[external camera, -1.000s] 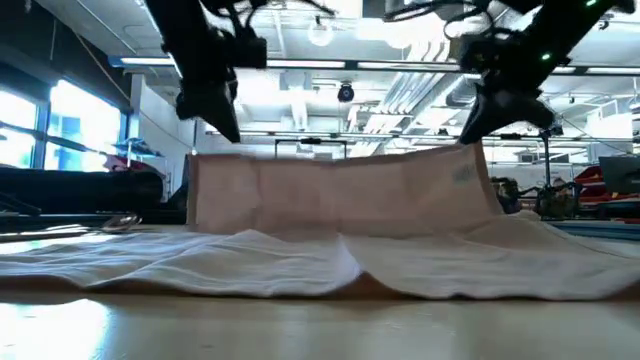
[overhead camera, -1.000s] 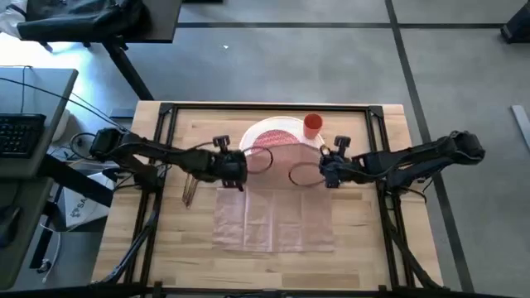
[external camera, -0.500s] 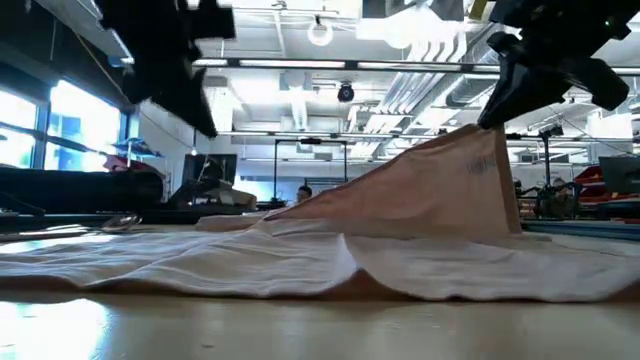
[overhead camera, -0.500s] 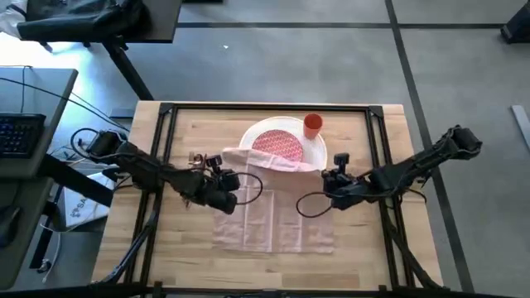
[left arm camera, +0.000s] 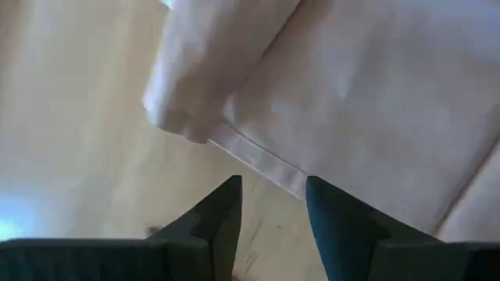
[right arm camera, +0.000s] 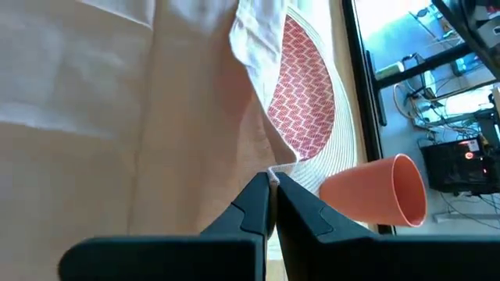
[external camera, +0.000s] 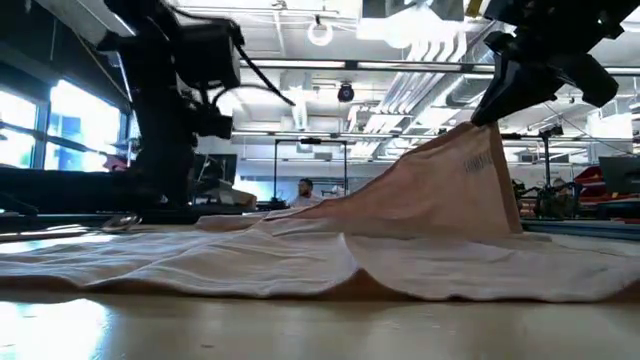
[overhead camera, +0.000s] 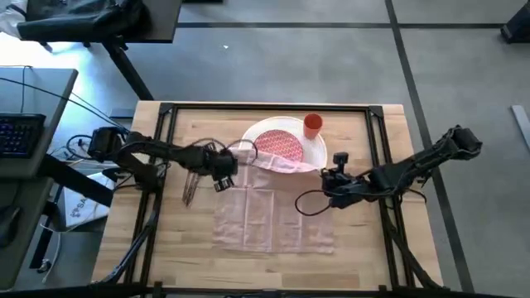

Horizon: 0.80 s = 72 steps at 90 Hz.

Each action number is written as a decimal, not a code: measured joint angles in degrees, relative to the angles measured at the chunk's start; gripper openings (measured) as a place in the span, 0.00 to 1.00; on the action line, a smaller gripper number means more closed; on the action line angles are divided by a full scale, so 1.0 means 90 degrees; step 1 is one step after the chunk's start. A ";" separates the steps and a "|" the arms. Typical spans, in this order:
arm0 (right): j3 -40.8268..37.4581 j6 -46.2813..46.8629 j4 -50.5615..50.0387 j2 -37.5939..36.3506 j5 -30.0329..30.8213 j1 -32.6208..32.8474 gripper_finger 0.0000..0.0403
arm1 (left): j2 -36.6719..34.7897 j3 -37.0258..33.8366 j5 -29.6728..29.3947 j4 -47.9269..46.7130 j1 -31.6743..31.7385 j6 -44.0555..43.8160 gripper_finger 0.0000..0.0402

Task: Set table place
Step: Fold the napkin

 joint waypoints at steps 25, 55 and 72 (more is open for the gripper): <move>-0.0005 -0.0015 -0.0002 0.0000 -0.0054 0.0002 0.00 | -0.0026 -0.0125 0.0689 0.0799 0.1295 0.0283 0.32; -0.0007 -0.0015 0.0046 0.0002 -0.0065 0.0005 0.00 | 0.0006 -0.0125 0.1512 0.0960 0.1942 -0.0659 0.32; -0.0010 -0.0015 0.0061 0.0002 -0.0078 0.0005 0.00 | 0.0096 -0.0125 0.1730 0.0975 0.2002 -0.0897 0.32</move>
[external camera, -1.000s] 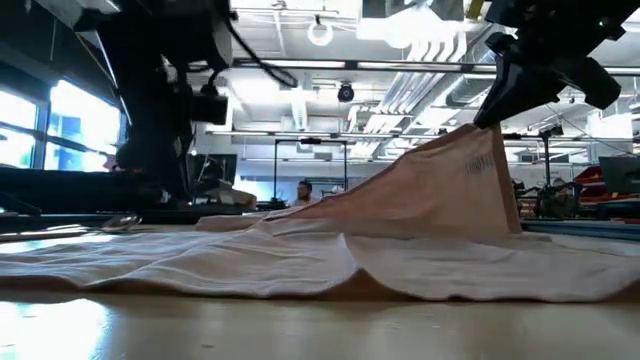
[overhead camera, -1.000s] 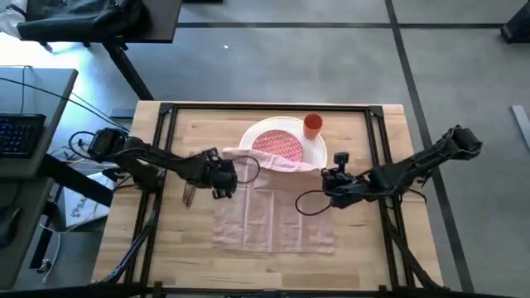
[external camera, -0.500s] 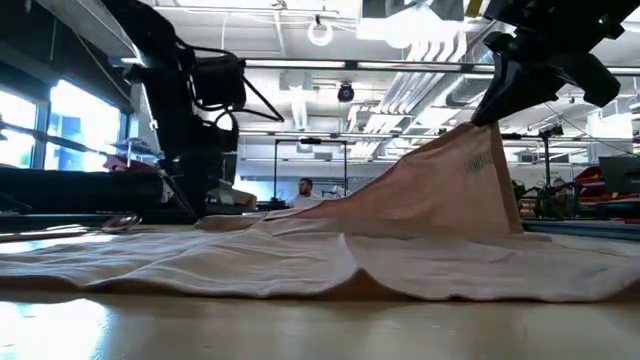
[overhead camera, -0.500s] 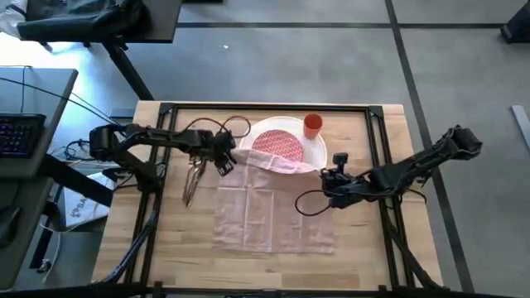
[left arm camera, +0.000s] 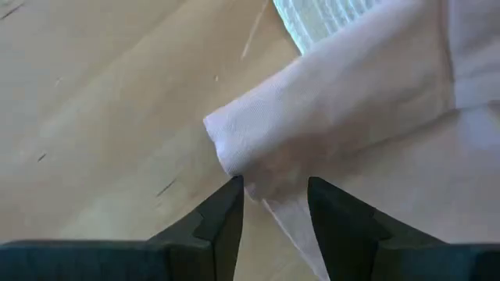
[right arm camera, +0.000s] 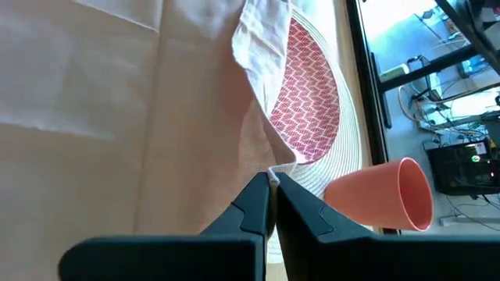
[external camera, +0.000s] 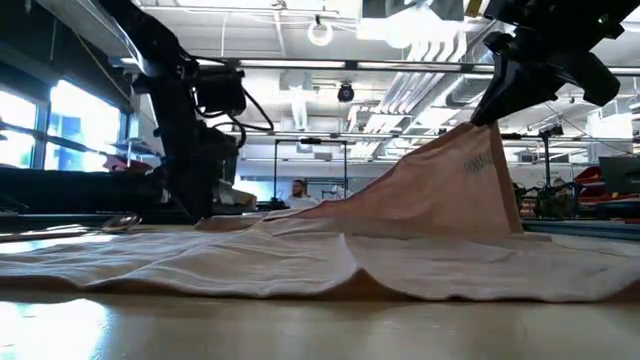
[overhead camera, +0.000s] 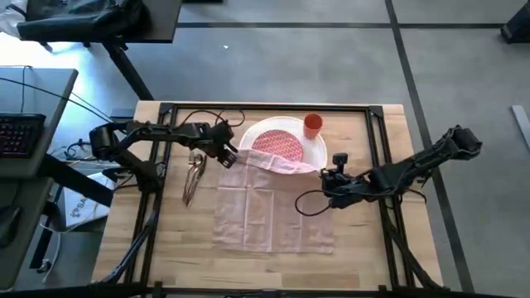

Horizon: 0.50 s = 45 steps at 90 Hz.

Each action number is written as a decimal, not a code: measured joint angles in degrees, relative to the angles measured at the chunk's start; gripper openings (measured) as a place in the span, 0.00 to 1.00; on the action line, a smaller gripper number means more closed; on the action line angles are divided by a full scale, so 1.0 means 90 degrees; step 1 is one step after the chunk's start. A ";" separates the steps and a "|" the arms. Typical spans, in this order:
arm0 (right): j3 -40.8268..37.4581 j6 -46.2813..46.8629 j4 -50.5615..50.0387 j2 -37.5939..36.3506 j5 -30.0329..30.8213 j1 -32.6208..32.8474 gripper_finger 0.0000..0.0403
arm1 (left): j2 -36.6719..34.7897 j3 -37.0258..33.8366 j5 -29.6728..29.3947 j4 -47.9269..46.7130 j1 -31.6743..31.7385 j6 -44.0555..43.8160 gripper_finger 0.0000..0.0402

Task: Set table place
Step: Fold the napkin

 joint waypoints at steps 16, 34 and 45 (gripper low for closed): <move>-0.0001 0.0000 0.0035 0.0000 0.0000 0.0000 0.00 | 0.0281 0.0000 0.0097 0.0083 0.0064 -0.0209 0.31; -0.0002 -0.0119 0.0035 0.0000 0.0000 0.0000 0.00 | 0.0416 0.0005 0.0125 0.0178 0.0077 -0.0166 0.30; -0.0002 -0.0169 0.0066 0.0000 0.0000 0.0000 0.00 | 0.0356 0.0005 -0.0007 0.0307 0.0067 -0.0036 0.21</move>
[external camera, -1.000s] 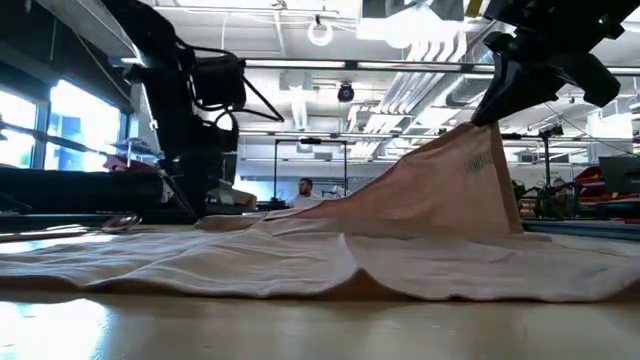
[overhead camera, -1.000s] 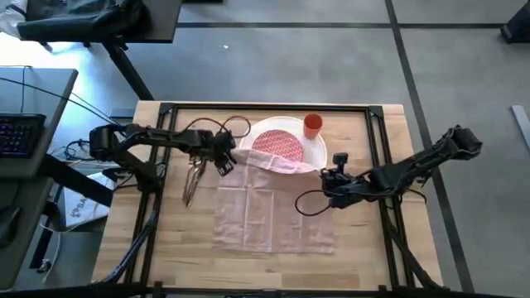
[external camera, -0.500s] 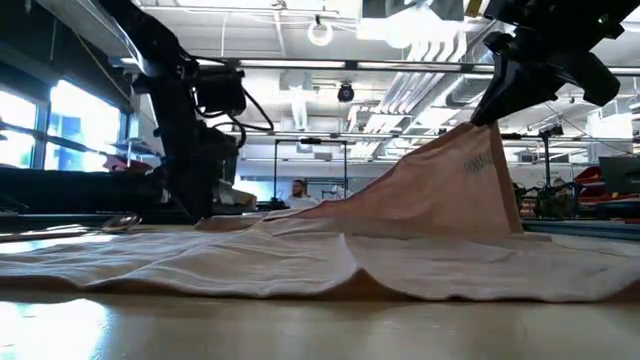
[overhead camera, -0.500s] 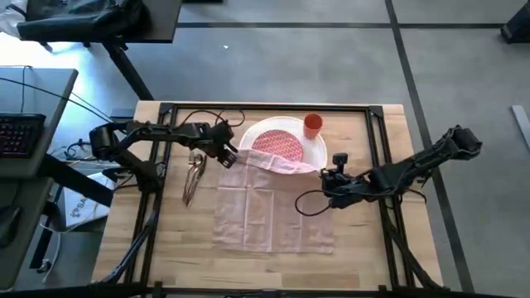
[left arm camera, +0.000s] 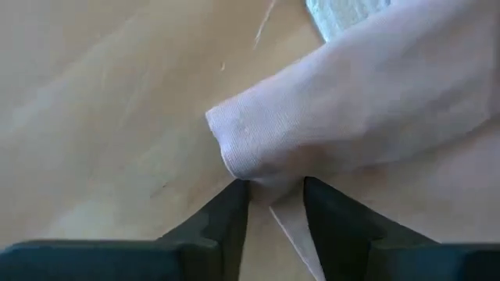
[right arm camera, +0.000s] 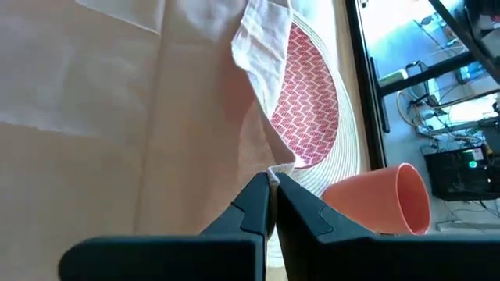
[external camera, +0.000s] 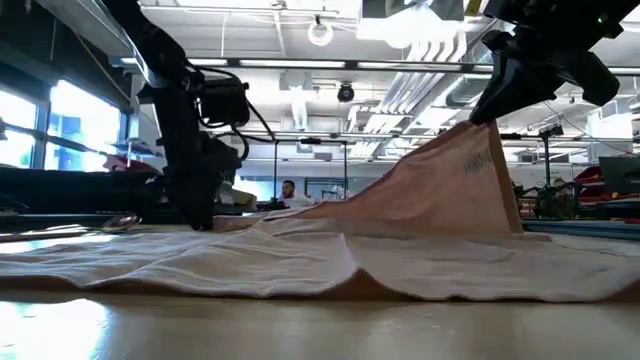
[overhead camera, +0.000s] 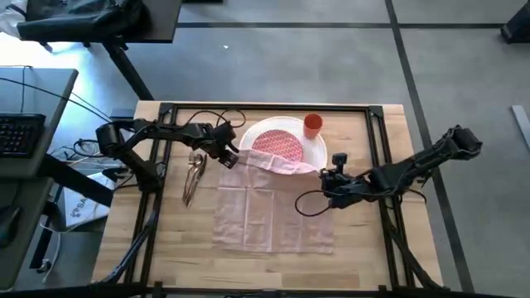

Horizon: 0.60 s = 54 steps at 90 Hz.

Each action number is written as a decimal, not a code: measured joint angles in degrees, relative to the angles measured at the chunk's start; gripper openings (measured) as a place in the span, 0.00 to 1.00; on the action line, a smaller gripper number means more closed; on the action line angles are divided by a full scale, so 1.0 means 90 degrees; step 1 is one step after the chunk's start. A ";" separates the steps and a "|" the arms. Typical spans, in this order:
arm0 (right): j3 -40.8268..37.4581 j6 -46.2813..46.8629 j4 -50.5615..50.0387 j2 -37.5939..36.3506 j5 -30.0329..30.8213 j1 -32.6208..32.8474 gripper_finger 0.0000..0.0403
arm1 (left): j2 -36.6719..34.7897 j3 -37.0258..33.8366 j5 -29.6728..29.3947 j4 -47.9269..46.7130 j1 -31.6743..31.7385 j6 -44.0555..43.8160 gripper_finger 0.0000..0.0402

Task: Set table place
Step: Fold the napkin

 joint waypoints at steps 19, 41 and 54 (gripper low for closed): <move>0.0000 0.0003 0.0003 0.0000 0.0000 0.0000 0.00 | -0.0177 0.0000 -0.0093 0.0114 -0.0001 0.0203 0.01; 0.0000 0.0031 -0.0013 0.0000 0.0000 0.0000 0.00 | -0.0738 0.0031 -0.0199 0.0062 -0.0015 0.0251 0.01; 0.0000 0.0059 -0.0016 0.0000 -0.0007 0.0000 0.00 | -0.0991 0.0030 -0.0199 -0.0109 -0.0024 0.0221 0.00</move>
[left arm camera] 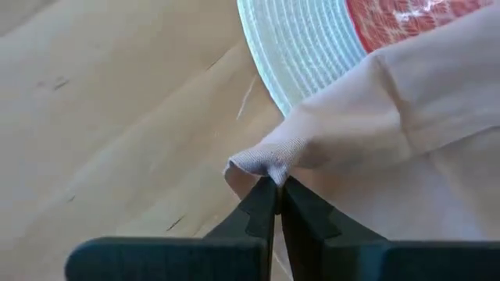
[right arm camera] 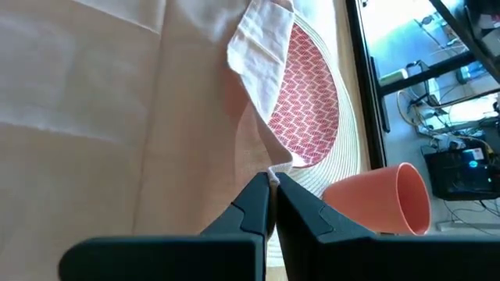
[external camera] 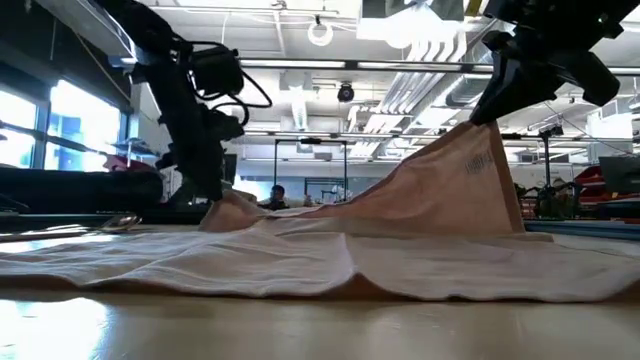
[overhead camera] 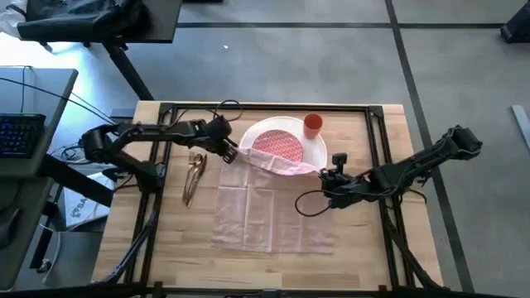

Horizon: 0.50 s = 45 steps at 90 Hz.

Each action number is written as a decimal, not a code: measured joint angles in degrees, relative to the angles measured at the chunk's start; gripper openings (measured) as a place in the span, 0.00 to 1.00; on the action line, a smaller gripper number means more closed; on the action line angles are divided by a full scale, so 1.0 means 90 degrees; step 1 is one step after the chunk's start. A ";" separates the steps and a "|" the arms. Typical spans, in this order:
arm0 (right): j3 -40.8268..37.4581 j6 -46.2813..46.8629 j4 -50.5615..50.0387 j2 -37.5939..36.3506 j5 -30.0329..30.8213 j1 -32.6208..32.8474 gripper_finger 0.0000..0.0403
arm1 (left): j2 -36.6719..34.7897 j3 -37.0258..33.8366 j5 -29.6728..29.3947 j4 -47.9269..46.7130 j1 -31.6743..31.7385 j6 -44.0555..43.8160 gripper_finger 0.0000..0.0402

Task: Set table place
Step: Fold the napkin

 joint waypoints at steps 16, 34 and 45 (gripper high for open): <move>0.0000 0.0011 0.0002 0.0000 -0.0003 0.0024 0.00 | -0.0288 0.0001 -0.0035 -0.0366 -0.0367 -0.0163 0.00; 0.0000 0.0233 -0.0006 0.0000 0.0180 0.0563 0.00 | -0.1061 0.0000 -0.0756 -0.0768 -0.1410 -0.0843 0.00; 0.0000 0.0678 -0.0035 -0.0002 0.0226 0.1032 0.00 | -0.1619 -0.0001 -0.1155 -0.0792 -0.2276 -0.1557 0.00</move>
